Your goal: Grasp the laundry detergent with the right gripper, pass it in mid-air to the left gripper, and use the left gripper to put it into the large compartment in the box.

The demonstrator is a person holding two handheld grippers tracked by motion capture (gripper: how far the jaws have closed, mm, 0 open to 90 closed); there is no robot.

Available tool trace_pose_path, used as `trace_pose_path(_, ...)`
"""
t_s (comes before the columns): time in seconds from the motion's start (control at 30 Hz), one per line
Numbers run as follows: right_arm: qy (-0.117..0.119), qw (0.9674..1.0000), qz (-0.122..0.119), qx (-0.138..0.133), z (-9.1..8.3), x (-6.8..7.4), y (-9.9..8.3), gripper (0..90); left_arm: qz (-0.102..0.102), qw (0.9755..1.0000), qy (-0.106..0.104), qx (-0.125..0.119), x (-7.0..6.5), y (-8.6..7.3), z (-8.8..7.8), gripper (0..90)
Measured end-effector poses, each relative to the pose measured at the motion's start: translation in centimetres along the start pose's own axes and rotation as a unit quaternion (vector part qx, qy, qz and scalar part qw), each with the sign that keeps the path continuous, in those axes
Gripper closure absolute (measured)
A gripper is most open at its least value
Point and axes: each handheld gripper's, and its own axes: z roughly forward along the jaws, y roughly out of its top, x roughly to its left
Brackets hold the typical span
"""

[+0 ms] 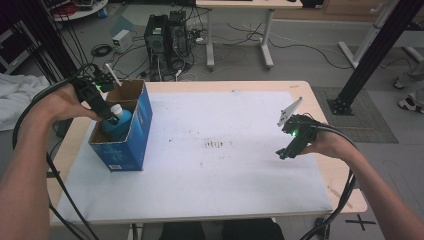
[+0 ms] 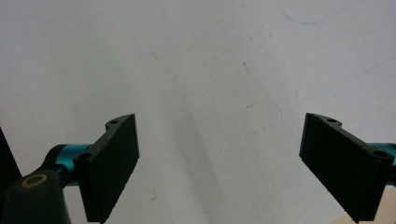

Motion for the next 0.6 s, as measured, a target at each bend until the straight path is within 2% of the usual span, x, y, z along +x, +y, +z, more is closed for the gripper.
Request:
trace_pose_path(0.07,0.0,1.0,0.001,0.0,0.0,0.1,0.0,11.2,0.003,1.0,0.003,-0.001,-0.1,0.2,-0.4,31.6)
trace_pose_path(0.1,-0.001,1.0,-0.001,-0.002,-0.1,0.0,0.1,11.2,0.015,0.9997,0.011,-0.013,-0.8,1.0,-1.5,31.6)
trace_pose_path(0.23,-0.002,1.0,0.0,0.0,-0.2,0.1,0.1,11.2,0.027,0.9993,0.015,-0.019,-1.3,1.8,-2.2,31.6)
trace_pose_path(0.3,-0.002,1.0,-0.001,-0.001,-0.1,0.1,0.2,11.2,0.05,0.9982,0.016,-0.028,-2.5,3.3,-2.9,31.6)
trace_pose_path(0.47,-0.004,1.0,-0.002,-0.006,-0.5,0.0,0.5,11.2,0.088,0.995,0.012,-0.044,-4.5,6.2,-3.7,31.6)
trace_pose_path(0.6,-0.008,0.9999,-0.004,-0.006,-0.9,-0.1,0.7,11.2,0.107,0.9928,0.007,-0.054,-5.9,8.1,-3.9,31.6)
